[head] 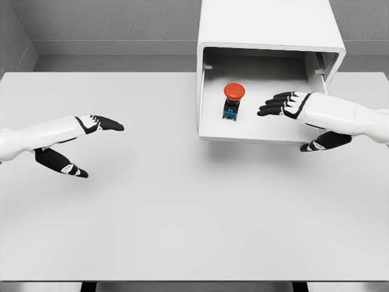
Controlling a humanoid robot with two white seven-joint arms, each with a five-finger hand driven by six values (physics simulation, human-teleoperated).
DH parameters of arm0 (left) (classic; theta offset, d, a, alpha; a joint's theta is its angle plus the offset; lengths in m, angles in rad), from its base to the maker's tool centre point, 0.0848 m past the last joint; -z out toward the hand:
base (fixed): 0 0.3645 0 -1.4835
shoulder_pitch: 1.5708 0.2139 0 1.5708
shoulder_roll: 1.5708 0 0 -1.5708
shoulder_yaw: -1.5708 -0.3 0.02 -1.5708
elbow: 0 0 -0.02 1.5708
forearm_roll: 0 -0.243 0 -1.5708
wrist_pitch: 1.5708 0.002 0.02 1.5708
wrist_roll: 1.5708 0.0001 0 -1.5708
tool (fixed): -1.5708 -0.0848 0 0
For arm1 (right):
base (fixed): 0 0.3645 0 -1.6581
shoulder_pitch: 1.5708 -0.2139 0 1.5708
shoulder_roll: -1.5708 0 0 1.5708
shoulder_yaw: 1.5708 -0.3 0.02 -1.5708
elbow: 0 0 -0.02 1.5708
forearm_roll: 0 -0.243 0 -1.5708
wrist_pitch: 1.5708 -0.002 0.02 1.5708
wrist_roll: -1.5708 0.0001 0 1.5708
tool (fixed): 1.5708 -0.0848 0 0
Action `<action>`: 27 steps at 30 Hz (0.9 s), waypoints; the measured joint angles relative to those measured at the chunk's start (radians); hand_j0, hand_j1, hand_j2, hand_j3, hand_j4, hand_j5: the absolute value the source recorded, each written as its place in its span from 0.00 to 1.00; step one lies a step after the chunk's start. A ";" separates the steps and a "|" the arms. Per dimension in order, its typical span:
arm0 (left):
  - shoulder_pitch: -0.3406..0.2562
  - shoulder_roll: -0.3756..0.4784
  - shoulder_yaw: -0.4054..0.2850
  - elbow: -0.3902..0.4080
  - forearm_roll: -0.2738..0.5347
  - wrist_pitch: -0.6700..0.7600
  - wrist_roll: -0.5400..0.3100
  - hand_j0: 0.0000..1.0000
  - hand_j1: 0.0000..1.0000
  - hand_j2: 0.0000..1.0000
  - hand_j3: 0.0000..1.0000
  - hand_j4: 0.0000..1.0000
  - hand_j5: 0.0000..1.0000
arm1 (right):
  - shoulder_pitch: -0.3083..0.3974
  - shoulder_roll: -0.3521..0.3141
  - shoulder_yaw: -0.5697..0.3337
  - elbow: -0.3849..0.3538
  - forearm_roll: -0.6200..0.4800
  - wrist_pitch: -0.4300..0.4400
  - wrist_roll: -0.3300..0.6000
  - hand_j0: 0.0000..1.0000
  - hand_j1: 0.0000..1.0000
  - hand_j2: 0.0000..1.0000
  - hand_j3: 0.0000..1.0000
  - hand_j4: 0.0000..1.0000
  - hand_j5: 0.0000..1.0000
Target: Slide open multi-storey tabletop storage cabinets and put open load switch and slide close multi-storey tabletop storage cabinets
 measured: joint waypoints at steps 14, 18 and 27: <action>0.002 -0.002 0.003 -0.001 -0.006 0.000 0.000 1.00 1.00 1.00 1.00 1.00 1.00 | -0.009 0.026 -0.008 0.033 -0.002 0.000 0.007 1.00 1.00 1.00 1.00 1.00 1.00; 0.002 -0.003 0.003 -0.003 -0.006 0.000 0.000 1.00 1.00 1.00 1.00 1.00 1.00 | -0.009 0.030 -0.010 0.037 -0.001 0.000 0.006 1.00 1.00 1.00 1.00 1.00 1.00; 0.002 -0.002 0.001 -0.002 -0.006 0.000 0.000 1.00 1.00 1.00 1.00 1.00 1.00 | -0.011 0.003 -0.011 0.000 -0.008 0.000 -0.005 0.88 0.88 0.88 0.88 0.88 0.88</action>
